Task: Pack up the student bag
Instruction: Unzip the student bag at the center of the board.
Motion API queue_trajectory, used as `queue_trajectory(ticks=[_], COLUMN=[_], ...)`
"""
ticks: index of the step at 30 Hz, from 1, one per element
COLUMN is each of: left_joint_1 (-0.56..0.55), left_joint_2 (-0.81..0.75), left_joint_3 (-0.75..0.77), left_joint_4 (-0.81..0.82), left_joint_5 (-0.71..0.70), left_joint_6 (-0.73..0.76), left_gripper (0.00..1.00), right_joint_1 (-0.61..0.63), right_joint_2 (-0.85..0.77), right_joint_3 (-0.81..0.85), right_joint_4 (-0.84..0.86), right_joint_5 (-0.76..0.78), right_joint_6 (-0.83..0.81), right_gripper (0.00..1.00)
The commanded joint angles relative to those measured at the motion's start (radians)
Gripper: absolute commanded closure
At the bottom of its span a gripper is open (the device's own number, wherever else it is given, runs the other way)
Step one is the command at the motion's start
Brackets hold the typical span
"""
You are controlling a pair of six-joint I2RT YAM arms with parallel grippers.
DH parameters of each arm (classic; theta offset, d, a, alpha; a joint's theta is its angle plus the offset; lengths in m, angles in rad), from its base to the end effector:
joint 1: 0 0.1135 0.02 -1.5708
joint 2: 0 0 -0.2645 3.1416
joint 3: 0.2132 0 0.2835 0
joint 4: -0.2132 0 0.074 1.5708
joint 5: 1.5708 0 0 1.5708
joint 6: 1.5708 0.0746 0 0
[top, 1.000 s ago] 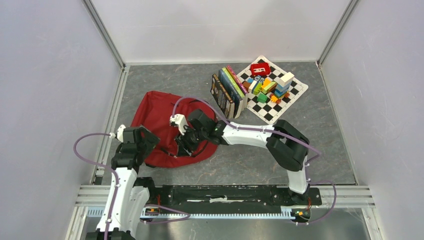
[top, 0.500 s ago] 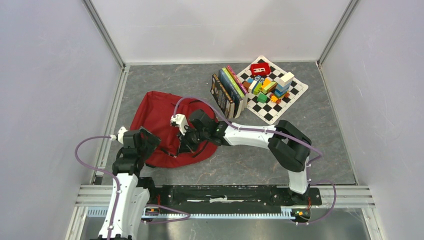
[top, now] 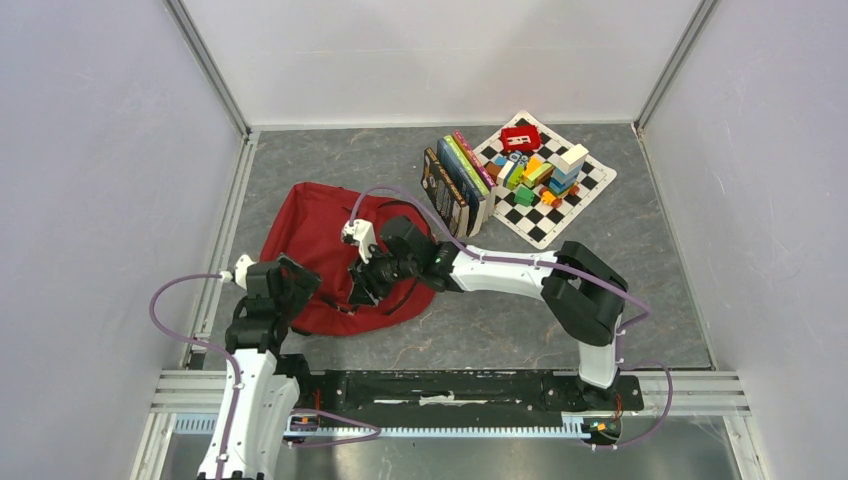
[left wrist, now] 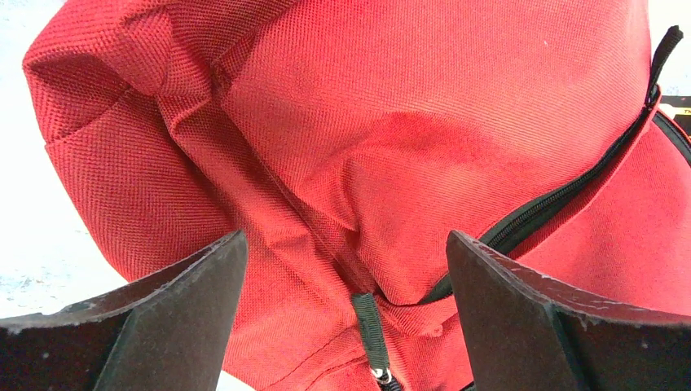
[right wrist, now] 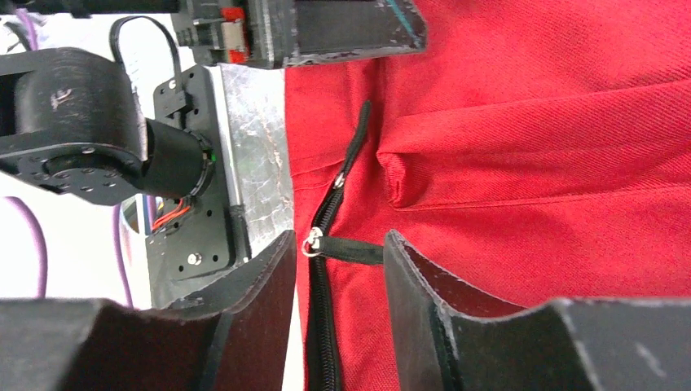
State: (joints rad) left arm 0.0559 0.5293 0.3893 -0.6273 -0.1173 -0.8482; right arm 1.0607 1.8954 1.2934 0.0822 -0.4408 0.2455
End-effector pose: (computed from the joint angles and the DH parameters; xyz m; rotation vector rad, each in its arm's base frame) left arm 0.1803 0.0188 0.1650 -1.0770 2.0840 -0.2574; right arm 0.2112 0.4427 0.1864 -1.1708 1.9675 1.2040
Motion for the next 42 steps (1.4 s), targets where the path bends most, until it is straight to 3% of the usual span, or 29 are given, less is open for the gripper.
queue_trajectory(ticks=[1, 13, 18, 21, 25, 26, 42], left_joint_1=[0.005, 0.005, 0.005, 0.005, 0.005, 0.005, 0.005], left_joint_2=[-0.023, -0.074, -0.071, -0.072, -0.079, -0.08, -0.116], left_joint_3=[0.02, 0.003, 0.002, -0.001, 0.001, 0.003, -0.008], left_joint_4=[0.004, -0.012, -0.012, -0.009, -0.006, -0.01, -0.113], left_joint_5=[0.007, 0.02, 0.018, 0.019, 0.029, 0.03, 0.049], left_joint_6=[-0.02, -0.037, -0.038, -0.052, -0.074, -0.078, -0.202], left_gripper=[0.04, 0.04, 0.04, 0.04, 0.05, 0.05, 0.08], right_joint_1=[0.007, 0.007, 0.009, 0.009, 0.009, 0.009, 0.024], right_joint_2=[0.01, 0.069, 0.077, 0.097, 0.113, 0.105, -0.162], right_joint_3=[-0.007, -0.001, -0.004, -0.001, 0.014, 0.009, -0.13], right_joint_4=[0.02, 0.014, 0.037, 0.076, 0.086, 0.094, 0.369], right_joint_5=[0.076, 0.034, 0.023, -0.006, -0.024, -0.024, 0.051], right_joint_6=[0.024, 0.068, 0.088, 0.116, 0.131, 0.131, 0.144], right_gripper=[0.5, 0.49, 0.53, 0.62, 0.97, 1.0, 1.0])
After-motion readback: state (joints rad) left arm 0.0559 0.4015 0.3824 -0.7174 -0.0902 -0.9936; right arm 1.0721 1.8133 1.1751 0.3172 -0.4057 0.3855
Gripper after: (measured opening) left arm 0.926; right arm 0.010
